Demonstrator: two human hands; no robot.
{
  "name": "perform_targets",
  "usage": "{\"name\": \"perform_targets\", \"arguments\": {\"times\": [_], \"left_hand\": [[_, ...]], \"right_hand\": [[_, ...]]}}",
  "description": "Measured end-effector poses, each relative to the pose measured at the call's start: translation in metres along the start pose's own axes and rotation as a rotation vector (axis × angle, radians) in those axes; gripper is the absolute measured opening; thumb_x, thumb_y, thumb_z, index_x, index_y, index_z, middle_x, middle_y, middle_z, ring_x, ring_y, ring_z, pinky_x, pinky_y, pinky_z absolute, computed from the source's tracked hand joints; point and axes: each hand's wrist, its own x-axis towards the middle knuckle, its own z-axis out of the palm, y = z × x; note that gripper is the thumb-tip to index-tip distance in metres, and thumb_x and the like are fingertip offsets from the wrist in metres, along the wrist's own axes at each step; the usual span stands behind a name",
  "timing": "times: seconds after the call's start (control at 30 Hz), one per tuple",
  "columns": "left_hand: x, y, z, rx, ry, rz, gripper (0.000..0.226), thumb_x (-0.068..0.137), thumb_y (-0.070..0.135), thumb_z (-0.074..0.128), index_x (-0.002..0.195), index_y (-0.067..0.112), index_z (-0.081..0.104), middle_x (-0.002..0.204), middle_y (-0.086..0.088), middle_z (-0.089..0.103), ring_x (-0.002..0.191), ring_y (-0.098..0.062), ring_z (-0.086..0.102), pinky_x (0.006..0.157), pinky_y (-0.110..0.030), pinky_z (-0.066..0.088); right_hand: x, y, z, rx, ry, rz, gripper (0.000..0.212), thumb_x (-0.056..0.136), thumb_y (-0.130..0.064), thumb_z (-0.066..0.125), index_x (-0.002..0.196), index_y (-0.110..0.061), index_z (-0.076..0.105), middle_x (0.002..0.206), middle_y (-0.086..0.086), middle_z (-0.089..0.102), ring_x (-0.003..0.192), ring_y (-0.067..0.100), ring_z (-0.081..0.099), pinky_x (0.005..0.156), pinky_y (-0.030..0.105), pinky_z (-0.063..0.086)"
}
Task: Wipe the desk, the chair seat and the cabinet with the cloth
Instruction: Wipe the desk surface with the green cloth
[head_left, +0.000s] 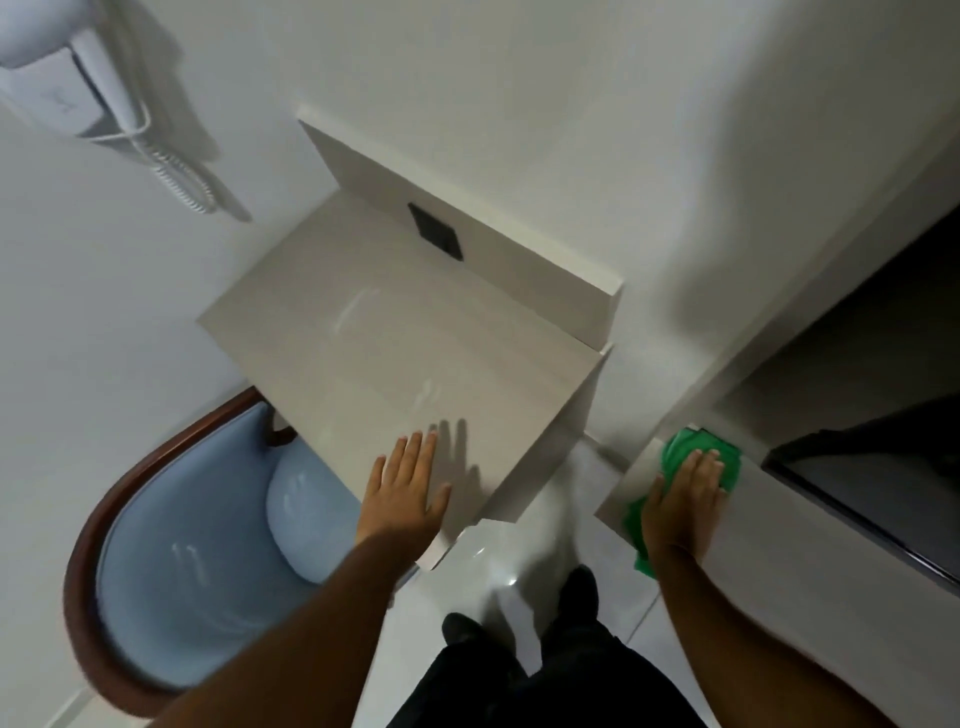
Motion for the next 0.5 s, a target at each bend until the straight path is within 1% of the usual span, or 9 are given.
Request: {"name": "perform_targets", "arguments": {"times": [0.07, 0.17, 0.23, 0.3, 0.37, 0.4, 0.43, 0.5], "left_hand": [[-0.011, -0.009, 0.003, -0.022, 0.032, -0.056, 0.078, 0.116, 0.054, 0.021, 0.174, 0.023, -0.021, 0.186, 0.001, -0.019, 0.173, -0.019, -0.019, 0.138, -0.041, -0.014], [-0.026, -0.024, 0.010, -0.076, 0.060, -0.168, 0.077, 0.117, 0.054, 0.021, 0.176, 0.022, -0.015, 0.187, 0.002, -0.016, 0.174, -0.019, -0.016, 0.138, -0.041, -0.014], [-0.036, -0.035, 0.017, -0.126, 0.060, -0.252, 0.076, 0.117, 0.054, 0.021, 0.176, 0.022, -0.014, 0.188, 0.001, -0.015, 0.175, -0.020, -0.015, 0.139, -0.042, -0.012], [-0.047, -0.045, 0.027, -0.168, 0.061, -0.321, 0.076, 0.117, 0.055, 0.021, 0.177, 0.022, -0.014, 0.188, 0.001, -0.014, 0.175, -0.020, -0.014, 0.140, -0.043, -0.010], [-0.052, -0.053, 0.037, -0.210, 0.068, -0.364, 0.077, 0.117, 0.055, 0.021, 0.177, 0.023, -0.014, 0.188, 0.001, -0.013, 0.175, -0.020, -0.014, 0.140, -0.043, -0.010], [-0.053, -0.057, 0.041, -0.227, 0.072, -0.384, 0.076, 0.117, 0.055, 0.021, 0.177, 0.023, -0.014, 0.188, 0.001, -0.014, 0.175, -0.020, -0.014, 0.140, -0.043, -0.010], [-0.053, -0.060, 0.044, -0.236, 0.072, -0.405, 0.076, 0.117, 0.055, 0.020, 0.177, 0.023, -0.015, 0.188, 0.000, -0.014, 0.175, -0.020, -0.014, 0.141, -0.043, -0.010], [-0.050, -0.069, 0.048, -0.264, 0.072, -0.440, 0.075, 0.117, 0.054, 0.018, 0.177, 0.024, -0.016, 0.188, 0.000, -0.016, 0.174, -0.020, -0.015, 0.141, -0.044, -0.010]], "right_hand": [[0.000, 0.004, 0.002, 0.107, 0.013, -0.036, 0.059, 0.106, -0.014, 0.038, 0.159, 0.010, 0.028, 0.167, 0.032, 0.024, 0.157, 0.045, 0.023, 0.126, 0.059, 0.023], [-0.005, 0.002, 0.011, 0.308, 0.042, -0.041, 0.060, 0.101, -0.011, 0.037, 0.157, 0.011, 0.031, 0.165, 0.033, 0.028, 0.156, 0.048, 0.026, 0.125, 0.061, 0.026], [-0.016, -0.004, 0.020, 0.417, 0.056, -0.026, 0.056, 0.104, 0.000, 0.041, 0.159, 0.008, 0.030, 0.166, 0.031, 0.028, 0.155, 0.047, 0.027, 0.124, 0.063, 0.030], [-0.030, -0.018, 0.031, 0.464, 0.074, -0.078, 0.057, 0.101, 0.011, 0.046, 0.156, 0.011, 0.033, 0.162, 0.034, 0.033, 0.150, 0.051, 0.036, 0.120, 0.063, 0.036], [-0.045, -0.038, 0.045, 0.459, 0.087, -0.215, 0.056, 0.096, 0.015, 0.053, 0.150, 0.016, 0.041, 0.154, 0.038, 0.043, 0.140, 0.054, 0.048, 0.116, 0.058, 0.043], [-0.054, -0.050, 0.052, 0.440, 0.071, -0.324, 0.056, 0.096, 0.015, 0.055, 0.151, 0.014, 0.041, 0.155, 0.036, 0.044, 0.140, 0.050, 0.050, 0.117, 0.052, 0.042], [-0.062, -0.064, 0.054, 0.421, 0.010, -0.432, 0.058, 0.099, 0.013, 0.053, 0.155, 0.008, 0.038, 0.160, 0.029, 0.041, 0.146, 0.042, 0.046, 0.121, 0.046, 0.039], [-0.081, -0.100, 0.059, 0.394, -0.203, -0.588, 0.066, 0.103, 0.006, 0.050, 0.163, -0.008, 0.027, 0.171, 0.011, 0.028, 0.157, 0.026, 0.029, 0.128, 0.040, 0.028]]}}
